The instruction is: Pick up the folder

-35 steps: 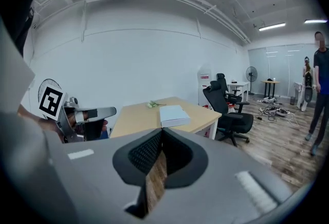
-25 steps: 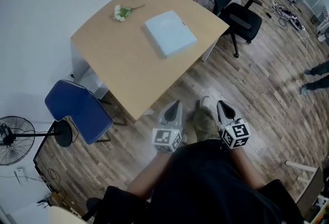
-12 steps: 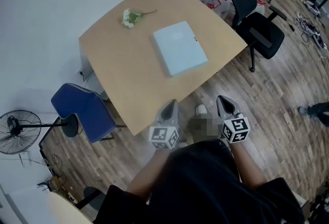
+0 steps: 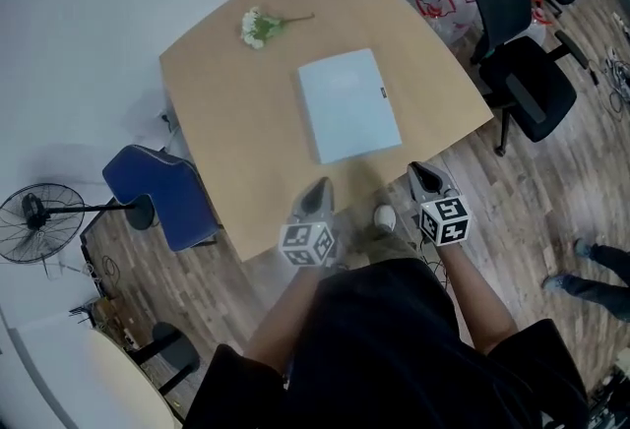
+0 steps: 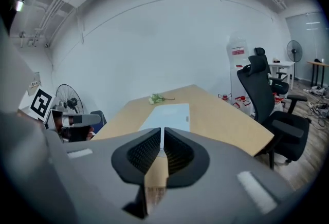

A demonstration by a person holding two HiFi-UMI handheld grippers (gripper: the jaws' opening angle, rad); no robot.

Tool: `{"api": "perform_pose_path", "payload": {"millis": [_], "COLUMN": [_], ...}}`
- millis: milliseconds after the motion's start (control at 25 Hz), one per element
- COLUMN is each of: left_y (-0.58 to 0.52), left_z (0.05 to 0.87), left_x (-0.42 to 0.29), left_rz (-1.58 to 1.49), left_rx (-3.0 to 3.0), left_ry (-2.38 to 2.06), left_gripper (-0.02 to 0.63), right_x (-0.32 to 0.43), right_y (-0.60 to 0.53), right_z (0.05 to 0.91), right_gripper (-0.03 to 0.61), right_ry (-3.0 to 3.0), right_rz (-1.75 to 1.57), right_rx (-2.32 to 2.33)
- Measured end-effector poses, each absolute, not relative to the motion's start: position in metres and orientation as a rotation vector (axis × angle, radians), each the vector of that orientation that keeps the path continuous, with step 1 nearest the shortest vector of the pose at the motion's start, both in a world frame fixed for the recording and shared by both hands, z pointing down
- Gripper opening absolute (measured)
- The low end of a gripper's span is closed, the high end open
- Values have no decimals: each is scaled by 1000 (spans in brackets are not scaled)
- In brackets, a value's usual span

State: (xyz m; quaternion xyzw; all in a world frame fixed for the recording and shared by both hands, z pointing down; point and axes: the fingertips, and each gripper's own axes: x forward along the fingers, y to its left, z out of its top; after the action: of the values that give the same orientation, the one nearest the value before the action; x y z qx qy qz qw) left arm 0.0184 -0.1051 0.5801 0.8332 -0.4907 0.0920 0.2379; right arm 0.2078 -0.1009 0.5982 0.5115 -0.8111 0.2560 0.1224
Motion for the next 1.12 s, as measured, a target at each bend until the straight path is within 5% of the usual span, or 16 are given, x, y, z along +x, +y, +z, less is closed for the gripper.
{"api": "perform_pose_path", "payload": {"millis": [560, 960, 1120], "left_y": [-183, -236, -250], "left_z": [662, 729, 754], "left_x": [-18, -14, -16], "left_rz": [277, 313, 288], "left_rx": [2034, 1949, 1881], "left_ry": [-1447, -1241, -1184], "left_gripper": [5, 286, 324], "right_x": [207, 190, 180], "right_y": [-203, -249, -263], "right_z": [682, 753, 770], "right_gripper": [60, 249, 296], "right_ry": [-2302, -2199, -2185], "right_rz": [933, 1100, 1153], "right_rx": [1296, 1193, 1157]}}
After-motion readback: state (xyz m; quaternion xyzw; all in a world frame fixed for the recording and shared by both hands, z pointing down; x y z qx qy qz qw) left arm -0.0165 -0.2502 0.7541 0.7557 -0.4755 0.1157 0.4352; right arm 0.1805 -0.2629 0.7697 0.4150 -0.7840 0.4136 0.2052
